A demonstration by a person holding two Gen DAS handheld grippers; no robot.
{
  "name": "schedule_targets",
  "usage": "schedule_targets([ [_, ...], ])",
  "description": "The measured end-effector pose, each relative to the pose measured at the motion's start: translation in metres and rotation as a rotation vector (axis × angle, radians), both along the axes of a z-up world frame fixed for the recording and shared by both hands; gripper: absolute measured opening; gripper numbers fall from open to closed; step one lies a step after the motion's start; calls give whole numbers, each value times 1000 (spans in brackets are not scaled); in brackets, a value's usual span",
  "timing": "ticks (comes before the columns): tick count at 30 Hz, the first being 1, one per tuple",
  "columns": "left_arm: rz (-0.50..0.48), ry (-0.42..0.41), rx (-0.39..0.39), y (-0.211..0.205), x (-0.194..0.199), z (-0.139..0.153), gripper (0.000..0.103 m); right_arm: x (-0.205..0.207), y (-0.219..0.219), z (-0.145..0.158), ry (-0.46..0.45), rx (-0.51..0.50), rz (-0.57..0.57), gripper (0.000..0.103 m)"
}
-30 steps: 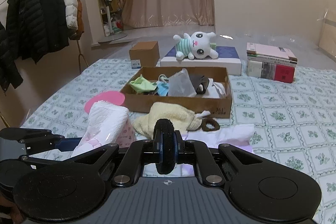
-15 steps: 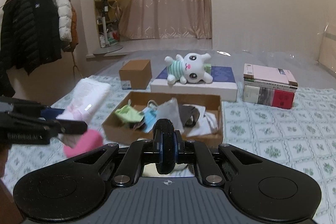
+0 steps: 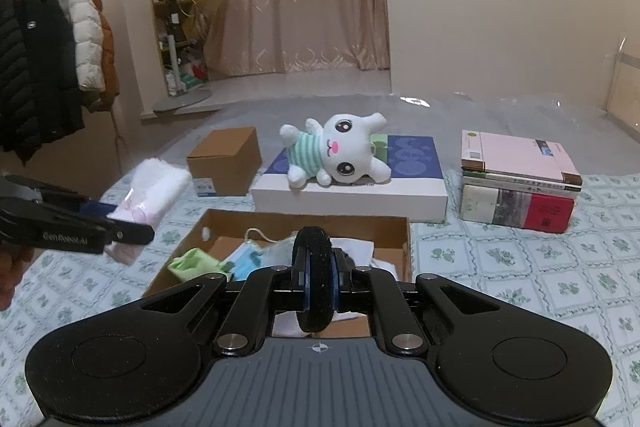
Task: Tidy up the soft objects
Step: 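Carry the white pad and black disc into the cardboard box and release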
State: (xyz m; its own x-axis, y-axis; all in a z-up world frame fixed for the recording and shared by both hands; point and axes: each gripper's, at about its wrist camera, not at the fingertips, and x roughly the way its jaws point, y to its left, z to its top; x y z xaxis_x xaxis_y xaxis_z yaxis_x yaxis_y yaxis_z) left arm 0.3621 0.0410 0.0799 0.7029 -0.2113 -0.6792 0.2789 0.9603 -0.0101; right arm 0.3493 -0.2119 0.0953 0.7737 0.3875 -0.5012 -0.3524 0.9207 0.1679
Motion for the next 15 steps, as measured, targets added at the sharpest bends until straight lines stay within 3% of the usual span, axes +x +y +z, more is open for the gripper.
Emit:
schedule_targets([
  [11,-19,128,7,-9,67,-50,40,49,1,-35,60,-45,-20,9],
  [14,-16,148,15,-12,78,-59,43,55,0,-43,74,-41,-25,9],
  [15,-12,155,12,-13,81,-62,48,57,0,-45,78,-40,-25,9],
])
